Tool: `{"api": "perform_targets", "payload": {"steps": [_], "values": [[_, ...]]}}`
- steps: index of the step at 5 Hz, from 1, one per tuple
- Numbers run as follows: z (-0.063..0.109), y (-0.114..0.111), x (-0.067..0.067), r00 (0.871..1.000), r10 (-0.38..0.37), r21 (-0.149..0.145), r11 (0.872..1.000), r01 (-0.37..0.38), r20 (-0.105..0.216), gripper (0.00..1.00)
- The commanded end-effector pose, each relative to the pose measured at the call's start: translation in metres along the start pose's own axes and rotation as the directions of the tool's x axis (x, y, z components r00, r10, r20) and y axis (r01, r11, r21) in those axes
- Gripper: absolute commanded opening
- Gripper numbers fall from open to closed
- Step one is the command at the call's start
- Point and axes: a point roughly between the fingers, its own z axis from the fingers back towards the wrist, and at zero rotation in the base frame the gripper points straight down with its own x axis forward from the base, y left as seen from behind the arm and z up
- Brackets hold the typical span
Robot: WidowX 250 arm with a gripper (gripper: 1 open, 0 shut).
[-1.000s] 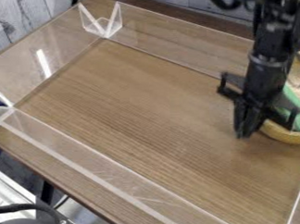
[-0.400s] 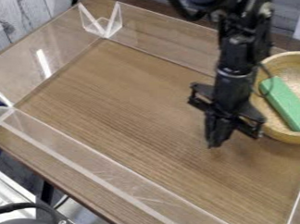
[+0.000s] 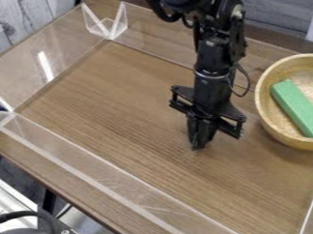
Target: Remove the green block from inside the brown bowl and put it on the table
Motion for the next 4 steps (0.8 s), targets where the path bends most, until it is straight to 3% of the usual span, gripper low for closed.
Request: {"api": "perform_targets", "payload": {"steps": [1,4], "values": [[0.0081,0.0041,0.0033,1.000,0.004,0.005,1.000,-0.004,0.024,0.00],[0.0070,0.0128,0.0008,1.000,0.015,0.018,1.000,-0.015,-0.008,0.00]]}}
